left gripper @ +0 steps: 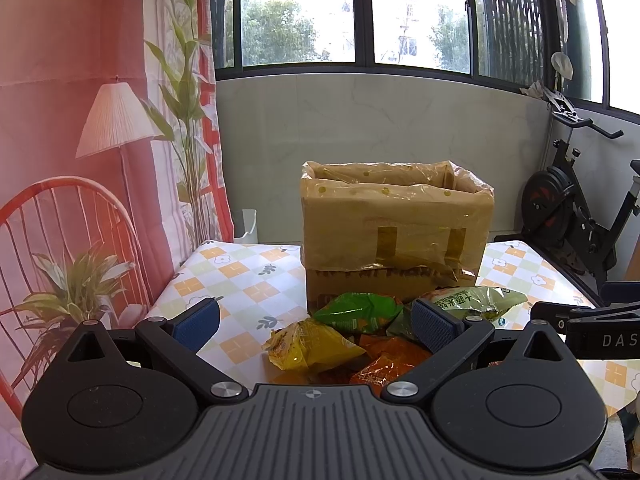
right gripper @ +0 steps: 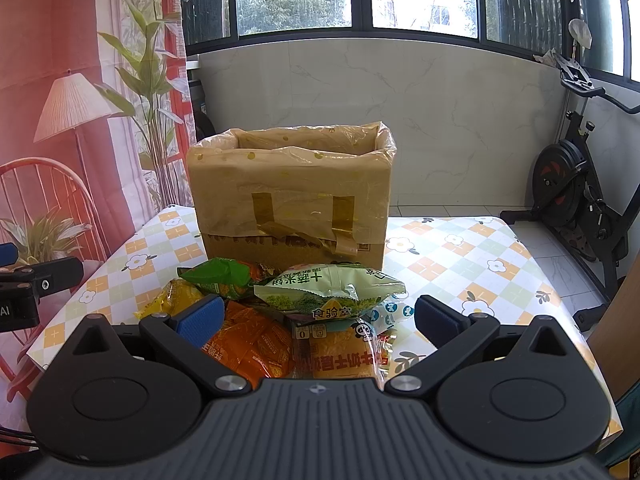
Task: Organize snacks
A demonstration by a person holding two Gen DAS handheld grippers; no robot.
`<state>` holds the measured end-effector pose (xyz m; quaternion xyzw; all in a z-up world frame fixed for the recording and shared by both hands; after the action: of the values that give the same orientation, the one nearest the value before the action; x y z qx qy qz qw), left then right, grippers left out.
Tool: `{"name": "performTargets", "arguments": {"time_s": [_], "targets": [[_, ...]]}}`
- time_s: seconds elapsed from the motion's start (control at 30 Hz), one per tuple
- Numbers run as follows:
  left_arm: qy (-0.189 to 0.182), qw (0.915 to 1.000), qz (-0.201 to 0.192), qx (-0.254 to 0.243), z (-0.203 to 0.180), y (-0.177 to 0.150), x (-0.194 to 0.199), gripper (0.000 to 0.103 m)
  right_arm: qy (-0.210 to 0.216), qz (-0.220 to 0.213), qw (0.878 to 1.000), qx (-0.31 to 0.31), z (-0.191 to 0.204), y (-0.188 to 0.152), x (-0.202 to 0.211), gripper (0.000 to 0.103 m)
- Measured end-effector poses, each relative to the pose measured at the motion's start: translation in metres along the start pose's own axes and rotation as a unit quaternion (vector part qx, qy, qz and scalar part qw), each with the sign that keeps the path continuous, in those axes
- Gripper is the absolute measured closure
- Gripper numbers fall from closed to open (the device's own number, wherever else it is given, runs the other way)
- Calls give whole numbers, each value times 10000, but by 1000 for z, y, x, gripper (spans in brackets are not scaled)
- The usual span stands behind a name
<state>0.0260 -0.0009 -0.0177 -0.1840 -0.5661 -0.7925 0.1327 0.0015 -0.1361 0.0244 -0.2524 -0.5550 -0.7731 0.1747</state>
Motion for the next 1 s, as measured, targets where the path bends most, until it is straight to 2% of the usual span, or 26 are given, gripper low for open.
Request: {"name": "performTargets", "arguments": {"time_s": [1.0], "targets": [[-32,9999,80,120,5,2,0,0,-3,-7,10000,2,-1,1,1,0]]}}
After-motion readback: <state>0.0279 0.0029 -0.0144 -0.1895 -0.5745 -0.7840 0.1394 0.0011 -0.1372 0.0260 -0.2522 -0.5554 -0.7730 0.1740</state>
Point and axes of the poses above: each gripper's, at about its wrist camera, not at the fingertips, and x roughly against the way its jaws point, z to its left, y to its top, the point moved 3 cm from there along -x, roughly the way its jaws point, and after that the axes turned 14 degrees about -x, right-handed, at the moved point
